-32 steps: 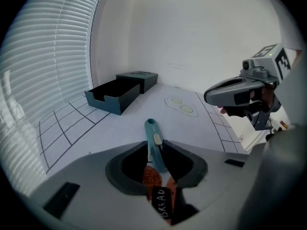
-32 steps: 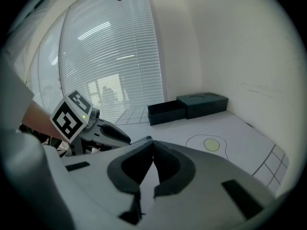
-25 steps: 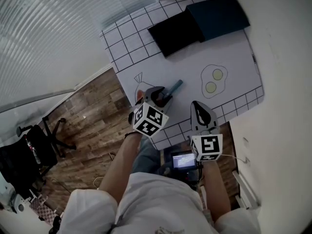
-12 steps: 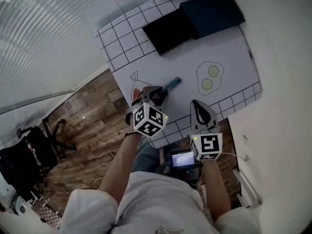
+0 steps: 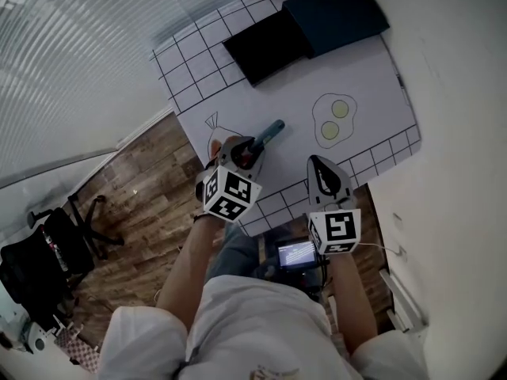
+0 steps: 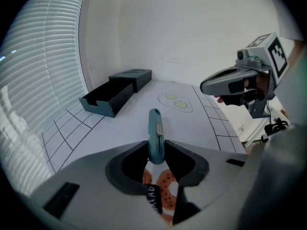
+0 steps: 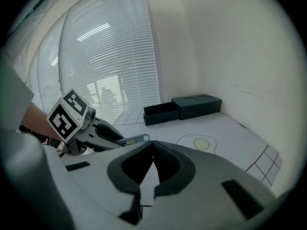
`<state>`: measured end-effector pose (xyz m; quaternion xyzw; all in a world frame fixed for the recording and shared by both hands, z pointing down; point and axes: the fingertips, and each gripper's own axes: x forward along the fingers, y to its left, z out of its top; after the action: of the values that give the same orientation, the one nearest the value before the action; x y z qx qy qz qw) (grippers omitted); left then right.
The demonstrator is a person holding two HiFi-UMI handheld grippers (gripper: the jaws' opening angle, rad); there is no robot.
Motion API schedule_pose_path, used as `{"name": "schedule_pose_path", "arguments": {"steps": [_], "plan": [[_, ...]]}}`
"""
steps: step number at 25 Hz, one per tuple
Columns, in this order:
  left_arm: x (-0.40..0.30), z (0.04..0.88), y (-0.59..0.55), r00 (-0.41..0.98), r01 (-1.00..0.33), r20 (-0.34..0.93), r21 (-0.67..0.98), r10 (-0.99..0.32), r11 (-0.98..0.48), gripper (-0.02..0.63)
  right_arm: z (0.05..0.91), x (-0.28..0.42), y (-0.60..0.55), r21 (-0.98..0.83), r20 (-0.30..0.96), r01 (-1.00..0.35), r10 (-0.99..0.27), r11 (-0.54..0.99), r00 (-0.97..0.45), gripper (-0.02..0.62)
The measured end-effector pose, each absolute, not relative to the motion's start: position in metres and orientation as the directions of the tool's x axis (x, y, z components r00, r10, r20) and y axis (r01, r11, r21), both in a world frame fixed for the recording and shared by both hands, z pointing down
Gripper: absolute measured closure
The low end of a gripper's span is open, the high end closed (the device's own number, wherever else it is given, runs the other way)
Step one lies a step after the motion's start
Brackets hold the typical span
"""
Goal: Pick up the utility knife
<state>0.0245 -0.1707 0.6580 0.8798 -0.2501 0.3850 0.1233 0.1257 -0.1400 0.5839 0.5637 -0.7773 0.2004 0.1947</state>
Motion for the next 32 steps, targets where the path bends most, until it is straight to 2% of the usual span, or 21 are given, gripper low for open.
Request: {"name": "schedule_pose_path", "arguments": {"steps": [11, 24, 32], "plan": [[0.020, 0.605, -0.180, 0.673, -0.565, 0.615, 0.069, -0.411, -0.822, 0.486, 0.564, 0.132, -0.147, -0.057, 0.506, -0.957, -0.818, 0.286, -0.275, 0.589], [0.004, 0.534, -0.188, 0.692, -0.627, 0.497, 0.055, -0.523, -0.777, 0.488, 0.529, 0.148, -0.150, -0.023, 0.462, -0.968, -0.856, 0.251, -0.233, 0.589], [-0.006, 0.490, -0.192, 0.662, -0.698, 0.420, 0.046, -0.621, -0.714, 0.486, 0.488, 0.145, -0.155, 0.012, 0.377, -0.972, -0.901, 0.235, -0.213, 0.589]]}}
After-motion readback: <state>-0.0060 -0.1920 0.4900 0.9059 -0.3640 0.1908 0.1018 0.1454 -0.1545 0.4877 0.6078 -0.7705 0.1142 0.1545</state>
